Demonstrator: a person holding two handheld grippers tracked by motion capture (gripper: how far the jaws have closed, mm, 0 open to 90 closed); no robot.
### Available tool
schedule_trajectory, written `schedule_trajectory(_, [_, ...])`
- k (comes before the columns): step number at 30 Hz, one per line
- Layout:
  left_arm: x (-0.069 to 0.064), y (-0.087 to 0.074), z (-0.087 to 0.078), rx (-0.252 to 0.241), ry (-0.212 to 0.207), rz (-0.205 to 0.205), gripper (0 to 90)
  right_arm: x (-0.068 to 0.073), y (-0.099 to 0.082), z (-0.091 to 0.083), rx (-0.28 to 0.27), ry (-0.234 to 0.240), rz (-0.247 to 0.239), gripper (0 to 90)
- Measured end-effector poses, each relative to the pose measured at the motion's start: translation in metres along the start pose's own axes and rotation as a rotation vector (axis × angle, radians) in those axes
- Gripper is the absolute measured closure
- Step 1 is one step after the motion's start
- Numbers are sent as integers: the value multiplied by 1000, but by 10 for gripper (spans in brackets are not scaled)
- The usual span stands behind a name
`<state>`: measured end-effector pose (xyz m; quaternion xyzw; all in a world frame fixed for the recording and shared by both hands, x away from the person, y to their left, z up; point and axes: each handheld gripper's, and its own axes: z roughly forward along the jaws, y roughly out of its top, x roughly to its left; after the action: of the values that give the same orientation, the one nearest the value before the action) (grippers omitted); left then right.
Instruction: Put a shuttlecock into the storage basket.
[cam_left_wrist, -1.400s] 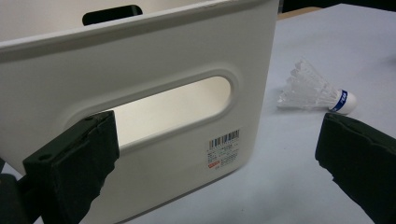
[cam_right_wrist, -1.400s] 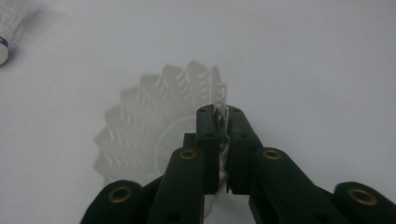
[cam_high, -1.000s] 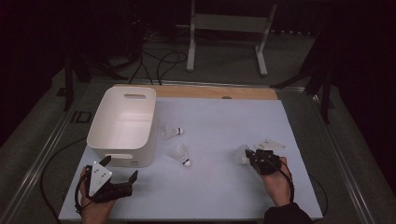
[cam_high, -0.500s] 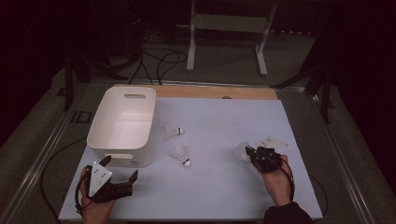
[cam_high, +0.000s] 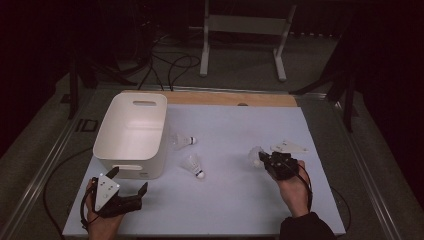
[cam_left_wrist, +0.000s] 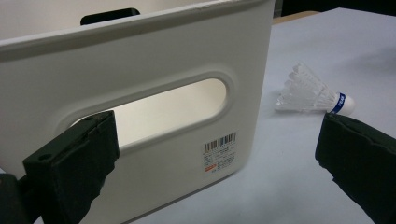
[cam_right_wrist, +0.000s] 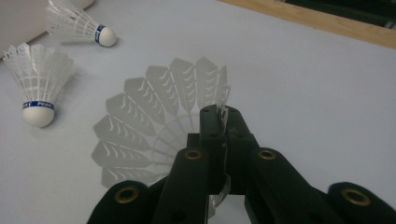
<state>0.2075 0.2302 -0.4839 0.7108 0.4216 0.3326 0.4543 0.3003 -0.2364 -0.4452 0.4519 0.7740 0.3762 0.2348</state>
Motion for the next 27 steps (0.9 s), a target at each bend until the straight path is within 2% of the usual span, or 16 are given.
schedule_trajectory(8, [-1, 0, 0, -3, 1, -1, 2, 5, 14, 0, -24, 30, 7, 889])
schedule_trajectory(27, [0, 0, 0, -4, 3, 0, 2, 12, 42, 5, -45, 46, 12, 890])
